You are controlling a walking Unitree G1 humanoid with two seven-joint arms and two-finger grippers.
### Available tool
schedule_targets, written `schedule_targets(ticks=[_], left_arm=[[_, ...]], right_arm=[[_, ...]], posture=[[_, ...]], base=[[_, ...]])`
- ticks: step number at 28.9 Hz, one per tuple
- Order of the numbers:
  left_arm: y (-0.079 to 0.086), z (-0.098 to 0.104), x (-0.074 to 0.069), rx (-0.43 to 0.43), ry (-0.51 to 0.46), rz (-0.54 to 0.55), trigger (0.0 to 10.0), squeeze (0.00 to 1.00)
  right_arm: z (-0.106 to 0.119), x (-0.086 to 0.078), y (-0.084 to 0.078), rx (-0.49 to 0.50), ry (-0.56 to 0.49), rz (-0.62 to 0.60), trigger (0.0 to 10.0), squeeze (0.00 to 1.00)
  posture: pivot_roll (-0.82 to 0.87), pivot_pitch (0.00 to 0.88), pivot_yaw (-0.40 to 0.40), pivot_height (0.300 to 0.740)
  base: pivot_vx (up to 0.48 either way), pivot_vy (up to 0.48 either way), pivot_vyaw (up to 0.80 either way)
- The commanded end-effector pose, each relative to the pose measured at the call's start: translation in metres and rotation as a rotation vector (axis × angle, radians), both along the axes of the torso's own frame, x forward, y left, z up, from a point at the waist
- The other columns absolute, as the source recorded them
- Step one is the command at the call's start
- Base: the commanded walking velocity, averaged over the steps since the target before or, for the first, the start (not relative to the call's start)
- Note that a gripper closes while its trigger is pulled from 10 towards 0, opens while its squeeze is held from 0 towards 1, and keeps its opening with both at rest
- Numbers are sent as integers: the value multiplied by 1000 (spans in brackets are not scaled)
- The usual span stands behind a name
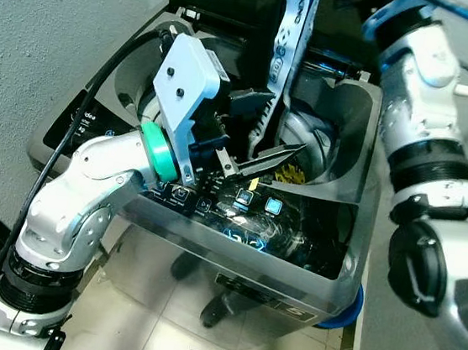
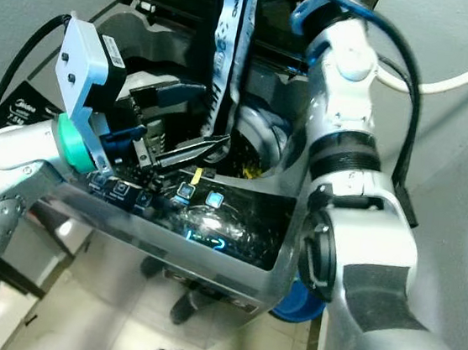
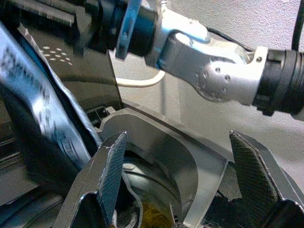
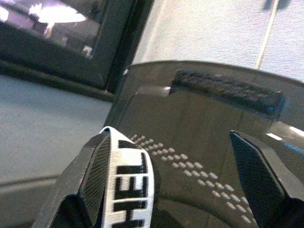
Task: Clothes washing
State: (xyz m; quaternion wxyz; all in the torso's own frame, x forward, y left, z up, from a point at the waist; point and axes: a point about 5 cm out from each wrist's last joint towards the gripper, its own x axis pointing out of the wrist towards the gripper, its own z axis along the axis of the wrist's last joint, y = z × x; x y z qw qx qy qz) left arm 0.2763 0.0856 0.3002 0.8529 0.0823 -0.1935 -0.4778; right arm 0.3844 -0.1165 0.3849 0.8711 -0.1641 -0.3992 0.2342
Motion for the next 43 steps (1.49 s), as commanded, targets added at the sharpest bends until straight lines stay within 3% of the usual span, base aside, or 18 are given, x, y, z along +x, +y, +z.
schedule_targets(ticks=[1, 2, 3, 5, 6, 8, 10, 16, 18, 19, 20, 23, 24, 25, 27, 36, 37, 43], left_arm=[[1, -1, -2, 11, -11, 5, 10000, 0], [1, -1, -2, 11, -12, 7, 10000, 0], [1, -1, -2, 11, -12, 7, 10000, 0], [1, -1, -1, 8, -15, 9, 10000, 0], [1, -1, -1, 7, -15, 10, 10000, 0], [1, -1, -1, 7, -15, 10, 10000, 0], [0, -1, -2, -5, -16, 8, 10000, 0], [-1, -1, -2, -11, -14, 8, 10000, 0], [0, -1, -2, -11, -13, 10, 10000, 0], [0, -1, -2, -11, -13, 12, 10000, 0], [0, -1, -2, -11, -13, 12, 10000, 0], [0, 0, -1, -10, -12, 14, 10000, 0], [0, 0, -1, -10, -11, 13, 10000, 0], [0, -1, -1, -10, -10, 11, 10000, 0], [0, -1, -1, -10, -10, 11, 10000, 0], [-1, 0, 0, -13, -14, 12, 10000, 0], [-1, 0, 0, -14, -13, 14, 10000, 0], [0, 0, -1, -17, -14, 19, 10000, 0]], right_arm=[[1, -10, 9, -201, -107, 21, 10000, 0], [-10, -13, 14, -475, -127, 37, 10000, 0], [-10, -13, 14, -475, -127, 37, 10000, 0], [-38, -10, 2, -1060, -65, -19, 10000, 0], [-46, -8, -7, -1208, -25, -57, 10000, 0], [-46, -8, -7, -1208, -25, -57, 10000, 0], [-45, 0, -21, -1405, -58, -231, 10000, 0], [-22, 3, -22, -1369, -150, -370, 10000, 0], [-11, 2, -20, -1280, -186, -403, 10000, 0], [7, -1, -16, -1041, -201, -376, 10000, 0], [7, -1, -16, -1041, -201, -376, 10000, 0], [42, -8, -26, -353, -139, -247, 10000, 0], [45, -7, -30, -243, -112, -226, 10000, 0], [46, -5, -32, -28, -68, -171, 10000, 0], [46, -5, -32, -28, -68, -171, 10000, 0], [42, 2, -22, 235, 34, -92, 10000, 0], [36, 6, -13, 342, 110, -38, 10000, 0], [23, 11, 3, 326, 164, -45, 10000, 0]], posture=[[72, 57, -50, 740], [68, 55, -51, 740], [68, 55, -51, 740], [58, 55, -55, 740], [58, 55, -55, 740], [58, 55, -55, 740], [47, 59, -62, 740], [51, 61, -63, 740], [53, 61, -61, 740], [55, 60, -60, 740], [55, 60, -60, 740], [50, 70, -59, 740], [49, 69, -59, 740], [49, 67, -58, 740], [49, 67, -58, 740], [54, 66, -61, 740], [56, 64, -67, 740], [58, 63, -73, 740]], base=[[0, 0, 0], [0, 0, 0], [0, 0, 0], [0, 0, 0], [0, 0, 0], [0, 0, 0], [0, 0, 0], [0, 0, 0], [0, 0, 0], [0, 0, 0], [0, 0, 0], [0, 0, 0], [0, 0, 0], [0, 0, 0], [0, 0, 0], [0, 0, 0], [0, 0, 0], [0, 0, 0]])
